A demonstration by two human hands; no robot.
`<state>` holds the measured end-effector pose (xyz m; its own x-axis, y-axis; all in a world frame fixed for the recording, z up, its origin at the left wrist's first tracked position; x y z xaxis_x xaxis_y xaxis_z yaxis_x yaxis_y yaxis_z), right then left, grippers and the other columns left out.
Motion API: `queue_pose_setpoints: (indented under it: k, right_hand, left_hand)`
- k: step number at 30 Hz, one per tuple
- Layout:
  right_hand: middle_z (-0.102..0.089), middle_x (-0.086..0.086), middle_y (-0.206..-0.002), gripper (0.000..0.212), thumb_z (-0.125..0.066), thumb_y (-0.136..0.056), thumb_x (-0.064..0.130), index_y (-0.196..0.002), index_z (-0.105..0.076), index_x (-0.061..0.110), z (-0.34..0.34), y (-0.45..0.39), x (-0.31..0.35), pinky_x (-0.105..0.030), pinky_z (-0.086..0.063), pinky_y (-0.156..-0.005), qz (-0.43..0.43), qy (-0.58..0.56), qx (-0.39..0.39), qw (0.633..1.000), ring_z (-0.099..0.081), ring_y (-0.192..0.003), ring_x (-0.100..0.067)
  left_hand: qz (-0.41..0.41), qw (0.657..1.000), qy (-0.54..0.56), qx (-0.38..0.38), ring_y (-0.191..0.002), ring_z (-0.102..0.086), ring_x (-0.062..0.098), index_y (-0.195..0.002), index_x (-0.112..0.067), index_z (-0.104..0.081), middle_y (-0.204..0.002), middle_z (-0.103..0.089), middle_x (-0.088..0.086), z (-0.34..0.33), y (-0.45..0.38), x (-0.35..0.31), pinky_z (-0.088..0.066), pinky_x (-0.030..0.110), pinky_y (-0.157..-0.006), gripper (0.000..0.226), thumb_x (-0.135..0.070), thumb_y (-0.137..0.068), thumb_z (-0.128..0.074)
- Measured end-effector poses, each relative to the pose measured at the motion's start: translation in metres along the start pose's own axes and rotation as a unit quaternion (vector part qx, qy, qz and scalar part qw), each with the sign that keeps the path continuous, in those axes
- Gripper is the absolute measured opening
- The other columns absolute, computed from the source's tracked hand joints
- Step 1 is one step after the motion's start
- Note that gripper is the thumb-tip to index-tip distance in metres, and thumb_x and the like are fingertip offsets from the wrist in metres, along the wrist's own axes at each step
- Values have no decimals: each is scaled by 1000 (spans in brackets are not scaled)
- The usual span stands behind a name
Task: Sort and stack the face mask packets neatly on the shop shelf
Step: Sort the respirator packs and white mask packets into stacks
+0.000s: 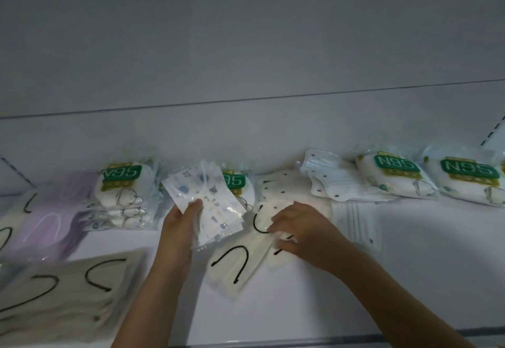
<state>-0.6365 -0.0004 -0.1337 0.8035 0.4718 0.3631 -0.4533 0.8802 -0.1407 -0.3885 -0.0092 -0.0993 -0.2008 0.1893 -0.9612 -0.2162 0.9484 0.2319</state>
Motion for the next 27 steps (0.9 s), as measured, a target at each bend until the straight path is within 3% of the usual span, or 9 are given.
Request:
queue_pose_setpoints:
  k: [2, 3, 6, 8, 10, 14, 20, 23, 27]
  right_hand:
    - [-72, 13, -97, 22, -57, -81, 32, -93, -76, 31, 3, -1, -2, -33, -48, -94, 20, 35, -40, 998, -66, -96, -15]
    - [-71, 14, -101, 24, -57, -80, 26, -95, -75, 31, 5, 2, -3, -36, -50, -93, 14, 41, -18, 999, -65, -99, -14]
    - [-51, 18, -138, 56, -49, -76, 12, -125, -65, 31, 12, 8, -4, -40, -22, -120, -16, -19, 48, 999, -37, -134, -3]
    - [-49, 19, -140, 55, -46, -80, 12, -130, -60, 33, 26, 0, 7, -29, -25, -119, -85, -137, -1, 987, -37, -134, 2]
    - [-59, 15, -133, 45, -59, -92, 10, -127, -54, 38, 41, -19, 32, -22, -43, -104, -131, -306, -105, 937, -55, -120, -2]
    - [-72, 8, -110, 33, -74, -87, 25, -117, -61, 29, 42, -68, 88, -20, -57, -74, -159, -495, -106, 848, -71, -91, -5]
    - [-73, -18, -98, 17, -61, -91, 6, -106, -68, 10, 27, -138, 163, -51, -57, -79, -169, -660, -154, 716, -71, -91, -41]
    - [-70, -24, -102, 22, -60, -92, 7, -113, -63, 6, 12, -165, 210, -52, -56, -78, -149, -685, -114, 704, -70, -91, -43]
    - [-70, -20, -108, 25, -61, -92, 8, -117, -60, 4, -3, -201, 264, -45, -57, -79, -114, -666, -68, 734, -70, -94, -33]
  left_hand:
    - [11, 1000, -2, 18, -94, -75, 22, -112, -13, -68, -105, -77, 8, -1, -2, 0, -56, 41, -87, 17, -15, -100, -57]
    - [14, 1000, 4, 28, -92, -75, 19, -112, -12, -68, -104, -77, 7, -2, -1, -1, -58, 36, -81, 17, -13, -100, -56]
    - [12, 997, 9, 74, -94, -74, 13, -114, -14, -68, -104, -78, 3, -3, 5, -5, -57, 28, -74, 20, -11, -101, -54]
    - [-1, 995, -7, 95, -103, -72, 17, -117, -16, -69, -110, -76, 3, -1, 8, -10, -54, 35, -86, 22, -13, -101, -54]
    - [-22, 994, -24, 104, -108, -71, 20, -120, -15, -68, -113, -75, 4, 2, 9, -14, -54, 35, -90, 23, -14, -100, -56]
    - [-74, 986, -80, 125, -103, -72, 21, -119, -15, -67, -110, -76, 4, 5, 19, -29, -57, 25, -82, 22, -17, -98, -60]
    - [-98, 986, -125, 56, -93, -69, 10, -124, -24, -60, -102, -73, -8, 52, 26, -49, -54, 24, -81, 24, -23, -100, -59]
    - [-100, 985, -143, 17, -76, -62, 7, -112, -16, -64, -84, -67, -7, 101, 26, -65, -53, 22, -70, 13, -21, -102, -56]
    - [-114, 971, -208, 29, -100, -67, 7, -122, -18, -64, -116, -71, -3, 192, 26, -94, -53, 20, -87, 23, -22, -100, -59]
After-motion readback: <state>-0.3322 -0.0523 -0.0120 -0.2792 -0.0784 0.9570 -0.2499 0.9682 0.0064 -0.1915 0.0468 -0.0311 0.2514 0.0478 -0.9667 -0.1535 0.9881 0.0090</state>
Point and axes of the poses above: each hand's wrist, its own y-axis away from the middle knuckle, its own z-axis out of the back of the hand, x = y × z, the point moved 1 cm from there along -y, towards the middle knuckle
